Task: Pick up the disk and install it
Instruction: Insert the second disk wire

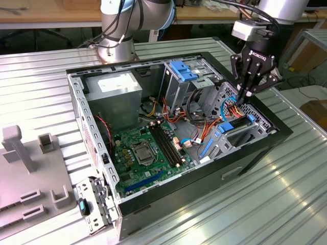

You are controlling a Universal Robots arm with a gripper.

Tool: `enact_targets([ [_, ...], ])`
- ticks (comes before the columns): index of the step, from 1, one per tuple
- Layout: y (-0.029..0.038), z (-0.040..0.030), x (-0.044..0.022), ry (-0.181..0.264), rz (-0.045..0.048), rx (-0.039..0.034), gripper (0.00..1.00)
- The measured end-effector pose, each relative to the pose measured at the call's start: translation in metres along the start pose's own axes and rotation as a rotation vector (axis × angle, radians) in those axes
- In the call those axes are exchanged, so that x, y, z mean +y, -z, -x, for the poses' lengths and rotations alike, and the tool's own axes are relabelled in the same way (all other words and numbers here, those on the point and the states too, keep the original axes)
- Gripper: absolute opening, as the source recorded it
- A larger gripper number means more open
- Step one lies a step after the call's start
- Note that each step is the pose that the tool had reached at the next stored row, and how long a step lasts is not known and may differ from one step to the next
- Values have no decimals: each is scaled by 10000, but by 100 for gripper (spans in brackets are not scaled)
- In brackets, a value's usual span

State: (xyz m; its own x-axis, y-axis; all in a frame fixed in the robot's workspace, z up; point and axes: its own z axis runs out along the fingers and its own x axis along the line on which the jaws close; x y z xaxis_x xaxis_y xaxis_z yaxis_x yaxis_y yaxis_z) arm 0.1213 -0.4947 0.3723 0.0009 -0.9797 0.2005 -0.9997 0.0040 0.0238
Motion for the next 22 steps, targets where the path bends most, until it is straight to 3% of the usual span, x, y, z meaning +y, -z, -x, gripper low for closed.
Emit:
enact_targets([
  [1,-4,-17,0,3,0,-159,16],
  [2,-9,-37,0,8,-1,-378,16],
  [3,-12,-53,0,13,0,-550,16],
  [4,-19,-83,-1,20,-1,-829,16],
  [5,-29,-130,0,22,-1,-899,16],
  [10,-58,-262,5,23,0,-921,16],
  [15,-82,-306,117,6,-111,-943,16],
  [17,-97,-322,158,-9,-213,-963,16],
  [21,-109,-338,188,-75,-726,-970,16],
  [22,-112,-340,200,-78,-762,-972,16],
])
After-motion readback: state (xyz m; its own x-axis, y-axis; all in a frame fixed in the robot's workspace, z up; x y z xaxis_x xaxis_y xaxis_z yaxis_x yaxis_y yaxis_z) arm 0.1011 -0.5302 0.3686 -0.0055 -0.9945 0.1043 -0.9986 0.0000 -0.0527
